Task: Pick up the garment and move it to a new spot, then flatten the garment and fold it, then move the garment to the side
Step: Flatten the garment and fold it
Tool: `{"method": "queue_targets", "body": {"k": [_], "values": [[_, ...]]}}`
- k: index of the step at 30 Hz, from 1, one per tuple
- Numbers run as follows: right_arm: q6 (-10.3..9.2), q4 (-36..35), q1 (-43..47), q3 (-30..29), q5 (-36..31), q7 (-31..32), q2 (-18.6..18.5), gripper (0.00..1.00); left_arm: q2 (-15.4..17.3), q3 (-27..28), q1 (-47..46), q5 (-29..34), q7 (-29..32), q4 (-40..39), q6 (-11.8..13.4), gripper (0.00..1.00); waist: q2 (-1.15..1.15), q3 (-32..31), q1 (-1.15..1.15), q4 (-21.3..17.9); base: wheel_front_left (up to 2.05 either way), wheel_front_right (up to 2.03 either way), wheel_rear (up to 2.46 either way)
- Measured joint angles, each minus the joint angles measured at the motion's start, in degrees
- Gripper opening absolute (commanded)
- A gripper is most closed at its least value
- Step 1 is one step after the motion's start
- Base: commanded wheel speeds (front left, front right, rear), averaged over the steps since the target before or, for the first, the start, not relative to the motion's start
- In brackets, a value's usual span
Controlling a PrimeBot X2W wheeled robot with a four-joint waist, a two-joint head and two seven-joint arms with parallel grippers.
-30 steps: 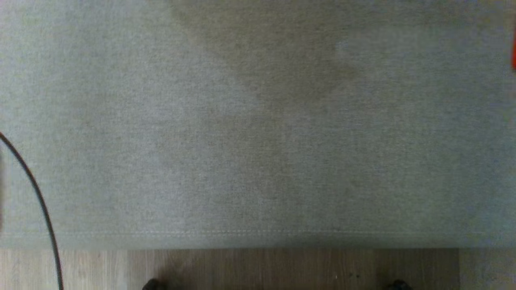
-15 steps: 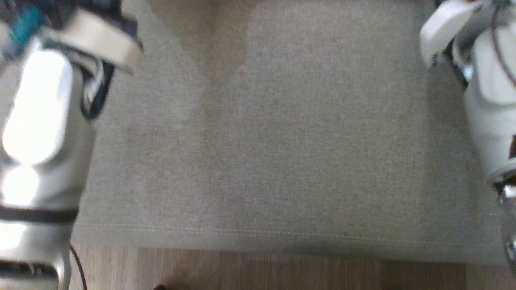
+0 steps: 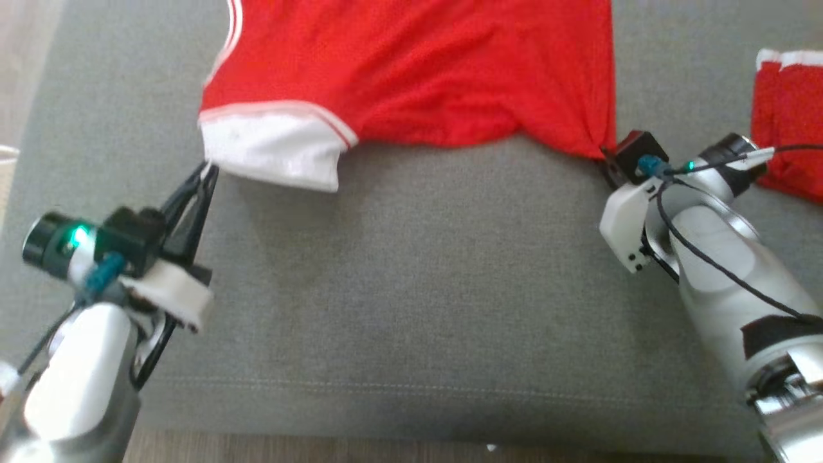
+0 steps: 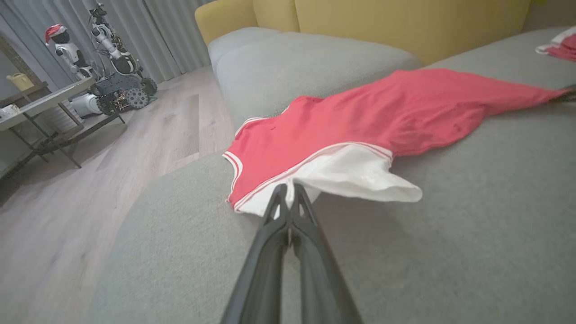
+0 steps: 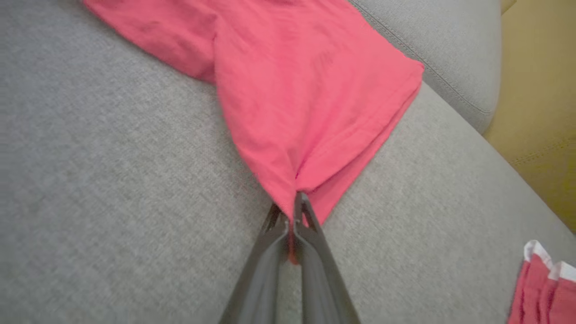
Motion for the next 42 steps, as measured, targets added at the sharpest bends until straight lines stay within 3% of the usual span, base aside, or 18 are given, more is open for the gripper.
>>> {"method": "queue_targets", "body": {"k": [12,19,25,28,29,35,38,42], "values": [[0.0,0.27,3.64,12.47,8.35,1.51,-4.86,0.0,3.63,-0.78,6.95,4.14,0.0,-3.3,0.18,0.0,0.0,-5.16,0.0,0.58,0.0,0.0,0.0],[0.0,-1.49,8.11,24.4,20.6,5.48,-7.64,0.0,4.76,-1.67,10.81,4.75,0.0,-3.99,0.15,0.0,0.0,-7.95,0.0,0.55,0.0,0.0,0.0],[0.0,-11.2,9.78,36.52,33.07,10.6,-13.89,0.0,5.48,-2.44,11.46,4.37,0.0,-4.26,0.08,0.0,0.0,-10.02,0.0,0.6,0.0,0.0,0.0],[0.0,-19.72,10.12,41.23,41.9,14.81,-18.3,0.0,5.83,-2.75,12.67,4.14,0.0,-4.35,0.08,0.0,0.0,-10.91,0.0,0.56,0.0,0.0,0.0],[0.0,-26.1,10.49,42.78,47.45,17.44,-21.19,0.0,6.14,-3.02,13.75,4.14,0.0,-4.34,0.08,0.0,0.0,-11.6,0.0,0.55,0.0,0.0,0.0],[0.0,-41.45,10.63,44.25,57.4,23.77,-29.72,0.0,7.01,-4.39,16.03,4.13,0.0,-4.5,0.07,0.0,0.0,-13.88,0.0,0.68,0.0,0.0,0.0],[0.0,-43.94,10.63,44.33,59.67,24.12,-32.21,0.0,7.14,-4.9,16.84,3.56,0.0,-5.06,0.05,0.0,0.0,-14.51,0.0,0.75,0.0,0.0,0.0],[0.0,-45.0,10.73,44.39,63.94,22.84,-32.65,0.0,7.34,-5.02,17.42,3.49,0.0,-5.71,0.05,0.0,0.0,-14.57,0.0,0.81,0.0,0.0,0.0]]}}
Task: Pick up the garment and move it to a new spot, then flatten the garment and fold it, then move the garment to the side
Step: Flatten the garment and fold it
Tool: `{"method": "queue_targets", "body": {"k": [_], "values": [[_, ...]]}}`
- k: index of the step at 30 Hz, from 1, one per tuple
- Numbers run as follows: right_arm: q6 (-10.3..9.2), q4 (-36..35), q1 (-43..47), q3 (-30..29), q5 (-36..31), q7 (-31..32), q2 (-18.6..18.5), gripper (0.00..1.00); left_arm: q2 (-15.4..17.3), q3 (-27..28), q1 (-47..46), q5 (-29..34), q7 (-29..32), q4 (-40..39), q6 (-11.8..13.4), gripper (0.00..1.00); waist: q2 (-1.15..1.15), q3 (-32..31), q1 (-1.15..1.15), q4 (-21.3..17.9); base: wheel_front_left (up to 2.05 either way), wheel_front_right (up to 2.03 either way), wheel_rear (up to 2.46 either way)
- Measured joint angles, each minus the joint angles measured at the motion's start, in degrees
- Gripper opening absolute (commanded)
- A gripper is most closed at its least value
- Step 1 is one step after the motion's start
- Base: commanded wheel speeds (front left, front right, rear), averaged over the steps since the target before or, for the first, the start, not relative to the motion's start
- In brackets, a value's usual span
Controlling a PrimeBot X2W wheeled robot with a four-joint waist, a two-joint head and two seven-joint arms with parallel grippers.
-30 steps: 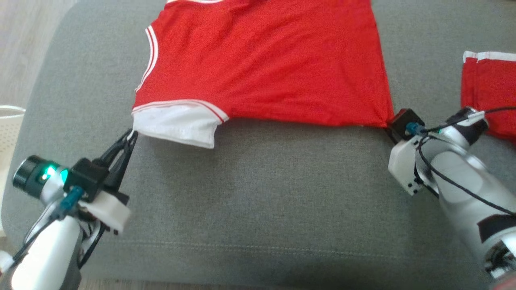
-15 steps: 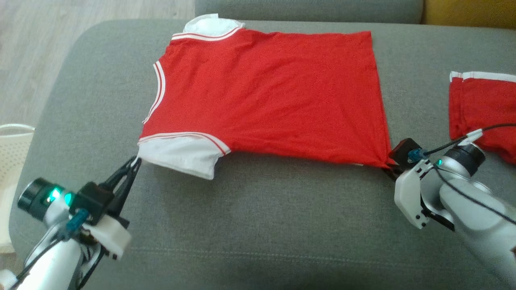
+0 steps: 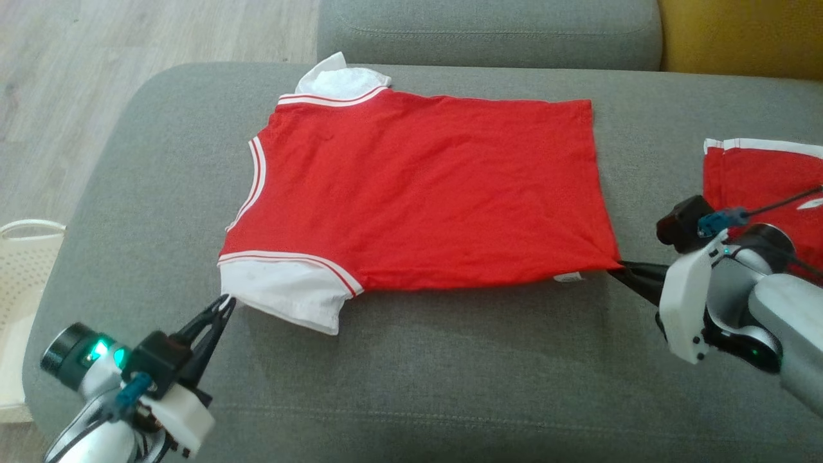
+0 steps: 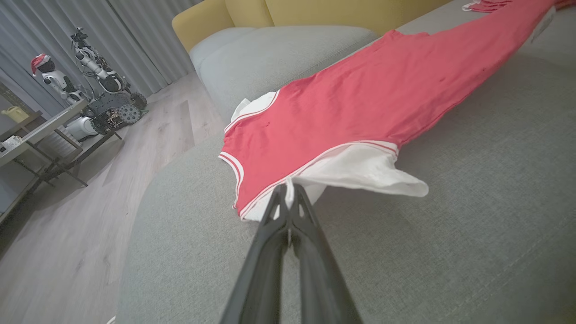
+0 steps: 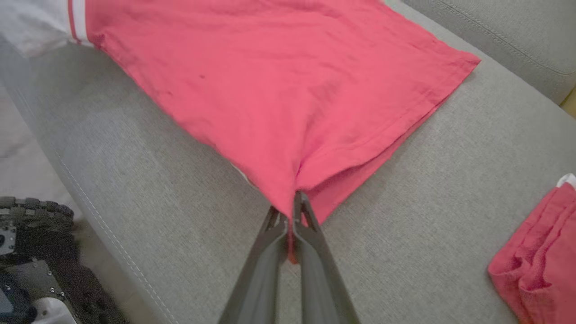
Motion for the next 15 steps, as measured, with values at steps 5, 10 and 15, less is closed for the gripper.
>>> {"method": "queue_targets", "body": {"k": [5,10,15], "values": [[0.0,-0.44,1.28,0.09,1.86,-0.77,0.13,0.0,0.27,-0.73,0.47,-0.86,0.0,-0.38,-0.04,0.0,0.0,0.26,0.0,0.1,0.0,0.0,0.0],[0.0,-1.87,2.83,0.13,2.05,0.18,-0.23,0.0,1.3,-1.66,1.05,-0.9,0.0,-1.03,-0.04,0.0,0.0,-0.06,0.0,0.29,0.0,0.0,0.0],[0.0,-4.77,4.82,0.15,2.75,2.61,-1.69,0.0,2.82,-2.66,2.44,-2.14,0.0,-1.1,-0.04,0.0,0.0,-0.59,0.0,0.35,0.0,0.0,0.0]]}}
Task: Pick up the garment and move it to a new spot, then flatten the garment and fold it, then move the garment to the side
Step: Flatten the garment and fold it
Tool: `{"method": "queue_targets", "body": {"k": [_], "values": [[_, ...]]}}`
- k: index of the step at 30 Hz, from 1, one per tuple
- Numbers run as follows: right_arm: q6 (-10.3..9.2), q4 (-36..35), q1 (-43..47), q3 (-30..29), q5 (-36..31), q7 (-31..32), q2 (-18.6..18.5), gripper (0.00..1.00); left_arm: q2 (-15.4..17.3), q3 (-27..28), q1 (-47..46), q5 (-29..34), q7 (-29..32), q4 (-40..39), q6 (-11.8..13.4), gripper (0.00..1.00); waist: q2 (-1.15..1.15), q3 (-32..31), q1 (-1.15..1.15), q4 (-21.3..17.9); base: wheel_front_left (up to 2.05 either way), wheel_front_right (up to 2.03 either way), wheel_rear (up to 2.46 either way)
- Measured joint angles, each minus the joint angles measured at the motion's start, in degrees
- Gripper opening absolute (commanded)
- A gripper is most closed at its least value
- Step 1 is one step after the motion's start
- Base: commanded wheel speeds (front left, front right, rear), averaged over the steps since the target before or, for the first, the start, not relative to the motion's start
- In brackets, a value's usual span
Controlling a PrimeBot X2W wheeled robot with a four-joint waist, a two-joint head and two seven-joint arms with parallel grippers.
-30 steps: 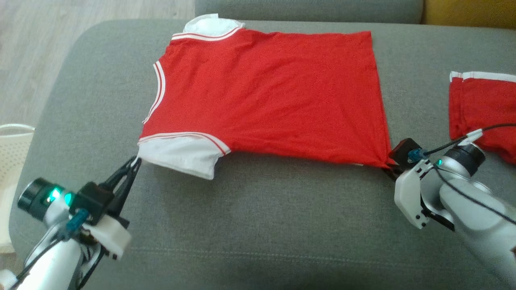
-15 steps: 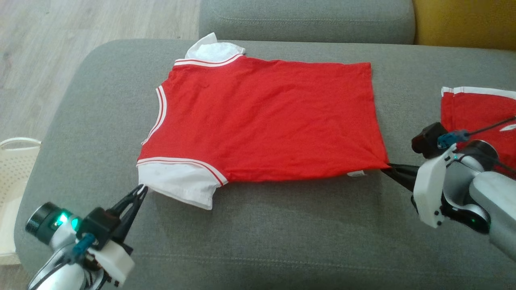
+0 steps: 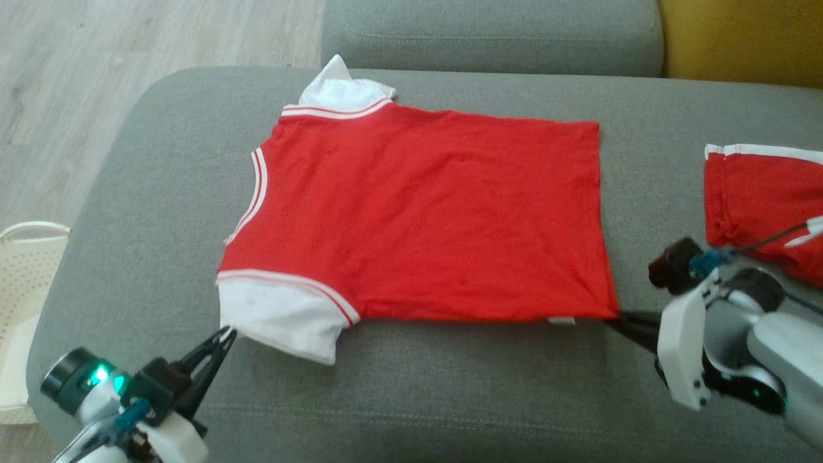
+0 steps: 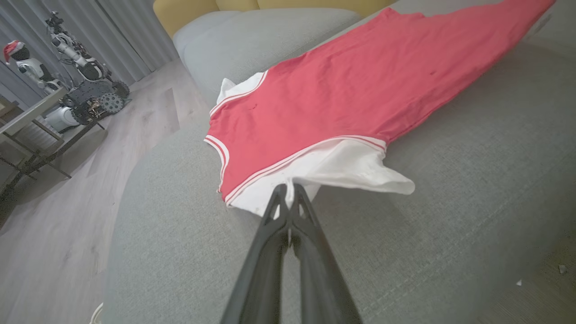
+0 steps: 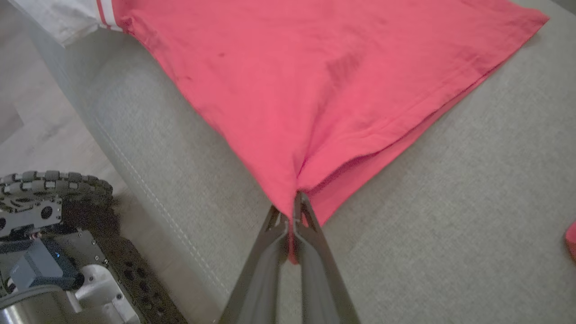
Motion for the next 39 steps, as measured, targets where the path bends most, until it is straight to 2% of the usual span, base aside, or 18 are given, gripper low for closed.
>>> {"method": "queue_targets", "body": {"k": [8,16,21,27,39], "values": [[0.0,-4.64,3.11,0.15,-1.69,2.88,-3.48,0.0,3.2,-1.64,2.62,-2.07,0.09,-2.11,-0.01,0.0,0.0,-1.41,0.0,0.06,0.0,0.0,0.0],[0.0,-9.44,6.54,0.19,-1.46,7.08,-6.46,0.0,6.83,-1.43,6.66,-3.53,2.26,-7.58,0.0,0.0,0.0,-2.23,0.0,0.01,0.0,0.0,0.0],[0.0,-10.89,6.38,0.23,-1.46,7.26,-7.62,0.0,8.31,-0.18,7.62,-5.14,3.23,-10.63,0.62,0.0,0.0,-2.03,0.0,-0.36,0.0,0.0,0.0],[0.0,-10.95,3.89,0.24,-1.45,6.11,-7.21,0.0,8.36,1.41,6.02,-6.48,3.53,-12.13,1.08,0.0,0.0,-0.42,0.0,-0.88,0.0,0.0,0.0],[0.0,-7.31,-7.28,0.14,-1.48,3.32,-3.72,0.0,7.84,3.1,-6.49,-8.13,2.97,-9.43,0.92,0.0,0.0,5.55,0.0,-2.29,0.0,0.0,0.0]]}}
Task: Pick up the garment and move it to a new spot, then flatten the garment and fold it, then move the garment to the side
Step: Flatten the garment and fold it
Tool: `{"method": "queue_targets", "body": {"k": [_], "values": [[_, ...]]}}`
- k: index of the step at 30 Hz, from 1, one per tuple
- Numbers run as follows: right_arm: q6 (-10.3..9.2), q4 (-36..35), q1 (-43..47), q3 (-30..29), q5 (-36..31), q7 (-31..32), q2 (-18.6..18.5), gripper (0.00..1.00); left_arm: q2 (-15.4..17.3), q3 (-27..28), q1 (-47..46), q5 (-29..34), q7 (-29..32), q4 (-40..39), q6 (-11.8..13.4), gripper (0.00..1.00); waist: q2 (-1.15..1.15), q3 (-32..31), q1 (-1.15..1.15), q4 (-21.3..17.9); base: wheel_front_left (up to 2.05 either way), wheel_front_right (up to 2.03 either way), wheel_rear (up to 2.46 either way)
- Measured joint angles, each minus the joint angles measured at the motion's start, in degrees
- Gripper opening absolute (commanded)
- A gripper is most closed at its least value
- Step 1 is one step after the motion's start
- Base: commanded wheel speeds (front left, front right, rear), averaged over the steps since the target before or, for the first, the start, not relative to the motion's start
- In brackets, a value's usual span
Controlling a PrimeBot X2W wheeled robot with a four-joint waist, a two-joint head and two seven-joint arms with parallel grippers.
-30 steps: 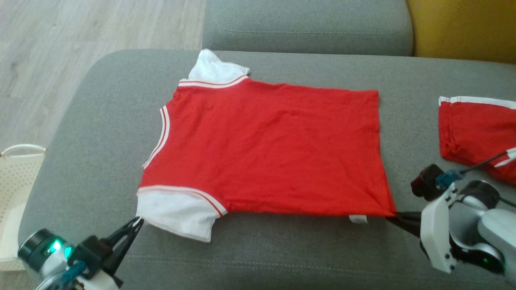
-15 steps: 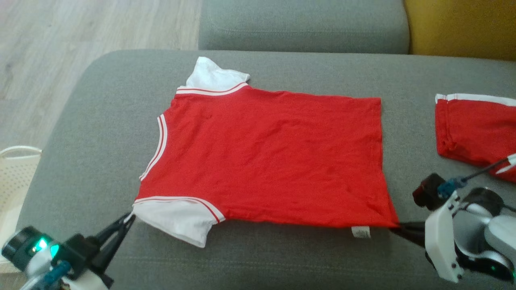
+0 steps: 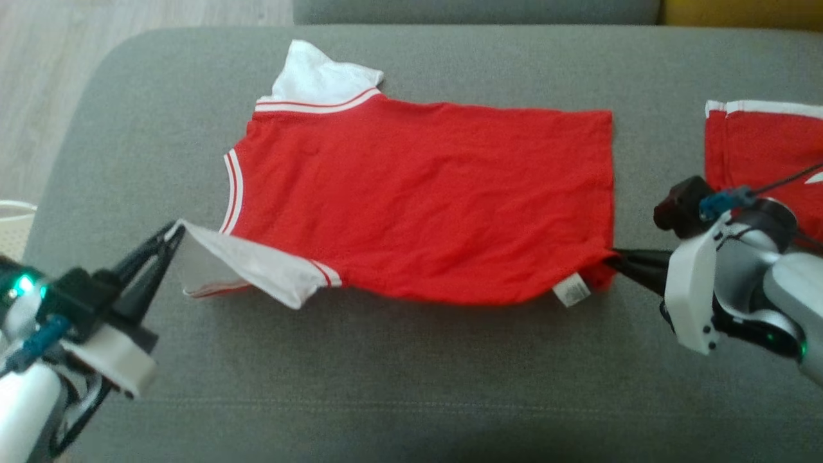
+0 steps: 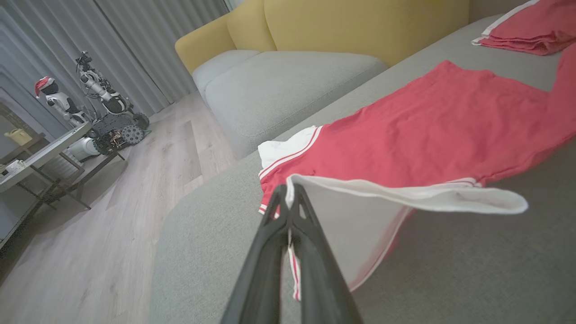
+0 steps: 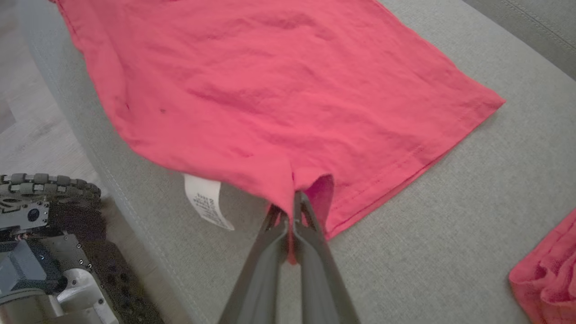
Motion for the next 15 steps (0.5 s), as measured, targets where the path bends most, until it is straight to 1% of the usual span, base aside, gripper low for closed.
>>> {"method": "queue_targets", "body": {"k": [4,9,15], "values": [[0.0,2.29,-1.68,0.0,-0.03,-0.49,0.9,0.0,-0.14,-1.09,-4.02,-0.1,-0.01,2.46,-0.44,0.0,0.0,1.7,0.0,-0.3,0.0,0.0,0.0],[0.0,4.43,-3.0,0.0,-0.64,-0.74,1.77,0.0,-0.36,-4.57,-9.18,-0.12,-0.13,6.9,-0.79,0.0,0.0,3.44,0.0,-0.82,0.0,0.0,0.0],[0.0,5.83,-3.88,0.01,-1.21,-0.75,2.9,0.0,-0.86,-7.21,-12.91,-0.27,-0.74,10.67,-0.93,0.0,0.0,4.69,0.01,-1.43,0.0,0.0,0.0]]}}
